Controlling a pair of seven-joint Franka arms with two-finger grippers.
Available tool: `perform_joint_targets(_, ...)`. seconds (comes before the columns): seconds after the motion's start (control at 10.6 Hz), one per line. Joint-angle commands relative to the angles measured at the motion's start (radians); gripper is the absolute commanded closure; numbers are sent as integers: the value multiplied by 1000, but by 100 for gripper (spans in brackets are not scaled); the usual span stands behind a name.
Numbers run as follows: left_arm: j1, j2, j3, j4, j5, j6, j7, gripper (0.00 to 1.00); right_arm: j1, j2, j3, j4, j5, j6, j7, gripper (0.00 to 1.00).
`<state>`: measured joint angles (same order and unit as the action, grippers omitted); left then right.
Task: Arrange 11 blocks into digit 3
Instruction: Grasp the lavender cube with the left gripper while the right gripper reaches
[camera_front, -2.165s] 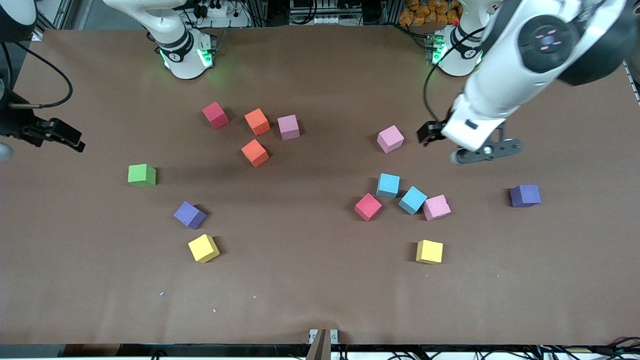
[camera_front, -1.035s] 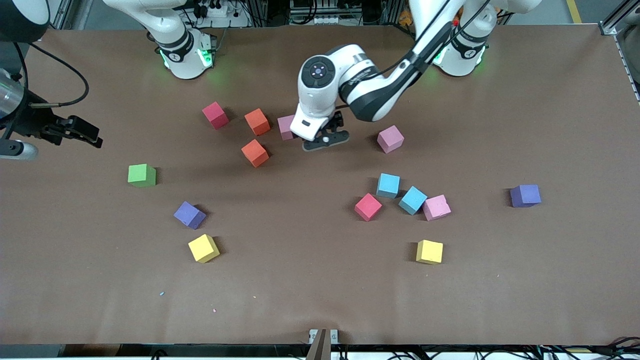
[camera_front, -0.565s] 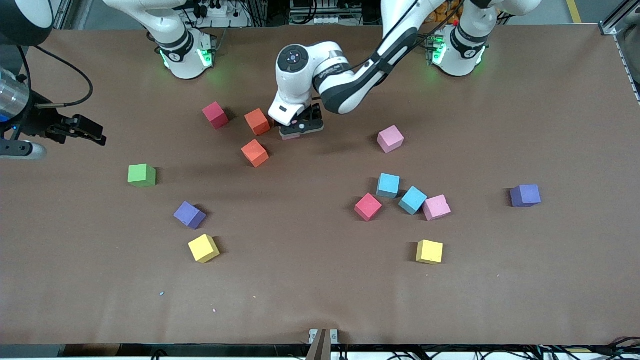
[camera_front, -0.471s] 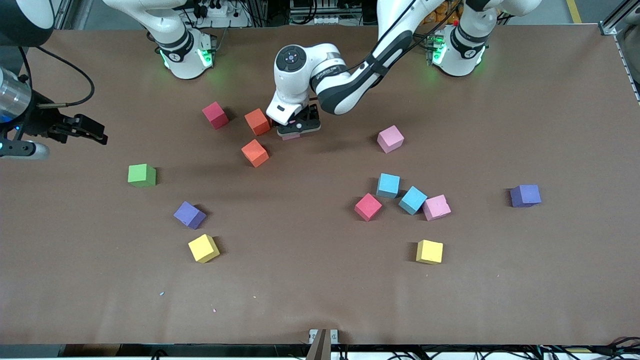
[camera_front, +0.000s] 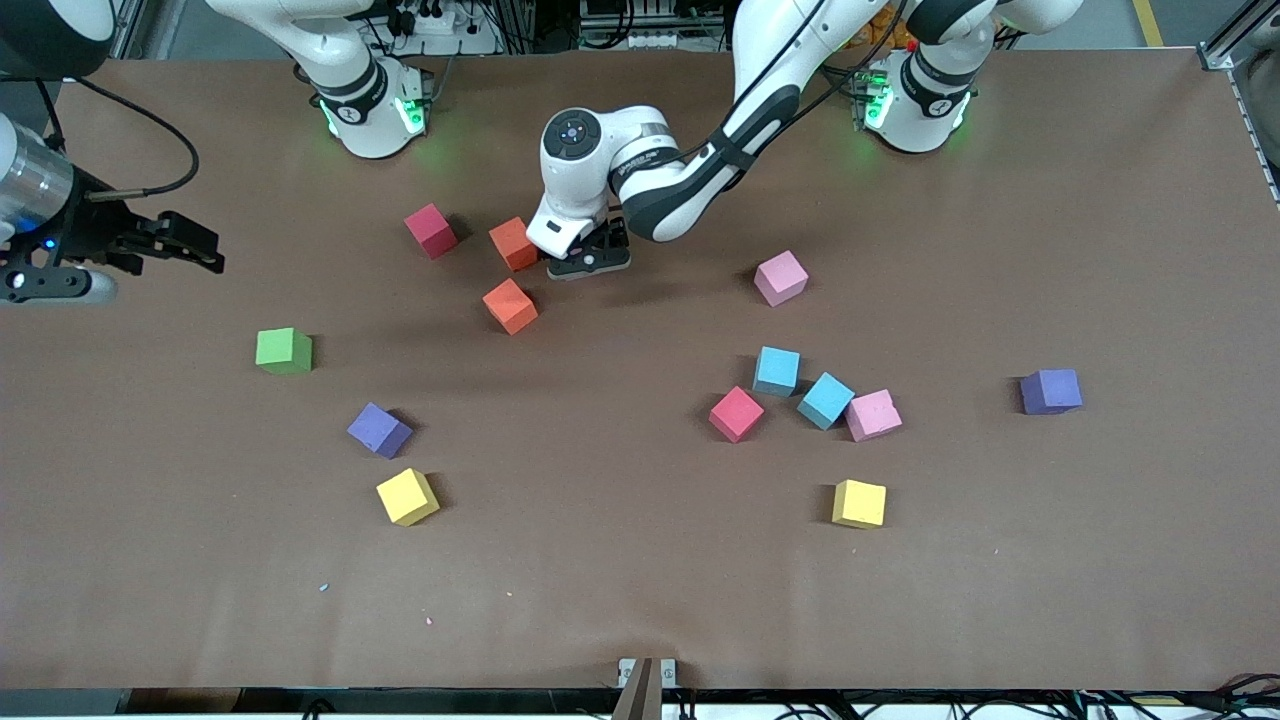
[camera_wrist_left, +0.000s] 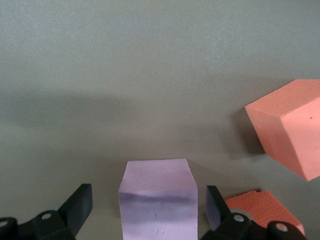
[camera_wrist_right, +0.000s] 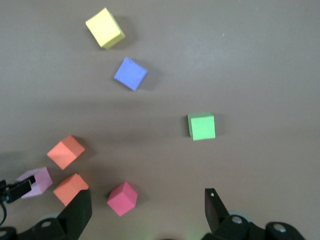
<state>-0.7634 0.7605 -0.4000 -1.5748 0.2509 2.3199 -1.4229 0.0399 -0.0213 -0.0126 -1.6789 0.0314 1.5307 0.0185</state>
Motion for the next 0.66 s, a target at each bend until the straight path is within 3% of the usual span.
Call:
perform_joint_targets(0.0,-37,23,27,22,28,25,-53,0,-8,-5,2,-27,98,-11,-15,0)
perform_joint_targets(0.19,-59,33,35,22,28,36,-62,0,3,20,3,-63,130,17,-19,0)
perform_joint_targets(0.47,-67,45,35,21,30,38,-47,3,6,18,66,-229,116,233,-31,0)
perform_joint_targets(0.56,-65,46,35,21,40,38,-39,19,8,20,89,-266,113,277,-32,0)
